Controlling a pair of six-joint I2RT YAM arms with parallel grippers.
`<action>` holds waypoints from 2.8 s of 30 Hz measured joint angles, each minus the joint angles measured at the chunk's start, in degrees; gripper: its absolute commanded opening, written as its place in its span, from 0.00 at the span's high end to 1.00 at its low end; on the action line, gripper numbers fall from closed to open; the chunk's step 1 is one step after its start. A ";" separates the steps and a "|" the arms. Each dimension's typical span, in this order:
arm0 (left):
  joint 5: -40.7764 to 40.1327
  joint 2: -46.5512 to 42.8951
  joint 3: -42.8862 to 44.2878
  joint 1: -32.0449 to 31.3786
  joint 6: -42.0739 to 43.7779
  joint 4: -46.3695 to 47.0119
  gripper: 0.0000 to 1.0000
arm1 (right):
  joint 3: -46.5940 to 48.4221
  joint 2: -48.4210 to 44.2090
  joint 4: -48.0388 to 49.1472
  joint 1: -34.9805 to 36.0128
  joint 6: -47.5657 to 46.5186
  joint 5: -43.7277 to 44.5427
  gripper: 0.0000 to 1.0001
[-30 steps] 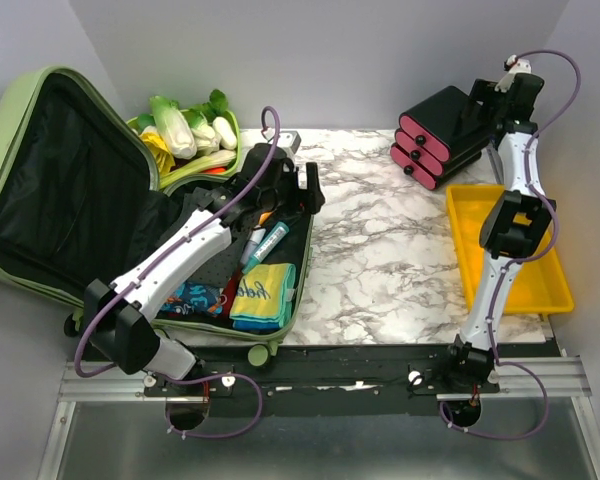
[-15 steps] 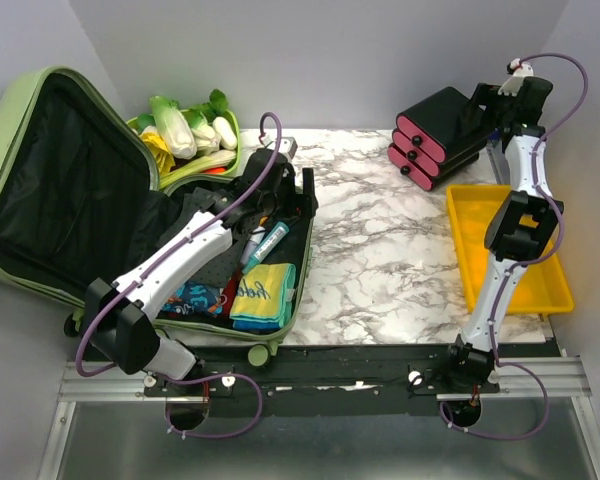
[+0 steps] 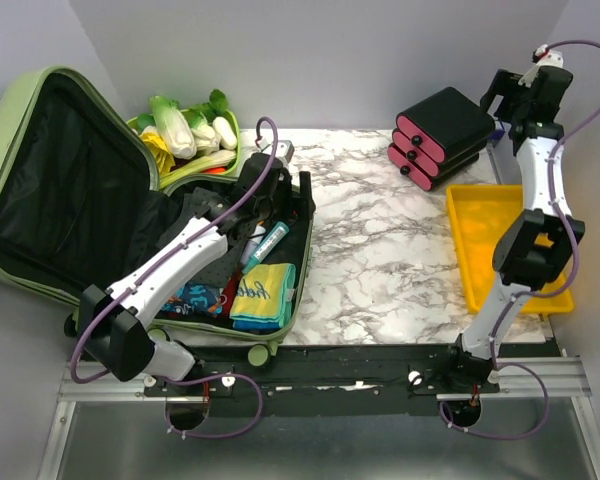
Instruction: Open, take out, and arrange the luggage
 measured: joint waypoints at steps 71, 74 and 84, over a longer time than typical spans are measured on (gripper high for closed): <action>-21.70 -31.74 -24.74 0.33 -13.42 -7.17 0.01 | -62.60 -39.32 14.47 47.23 38.60 10.32 0.00; -21.84 -31.85 -24.61 0.50 -14.75 -8.44 0.01 | -62.60 -48.52 13.27 47.21 35.67 17.27 0.00; -26.38 -29.92 -21.64 11.61 -31.56 -24.65 0.01 | -71.14 -63.32 12.15 45.99 29.09 16.74 0.00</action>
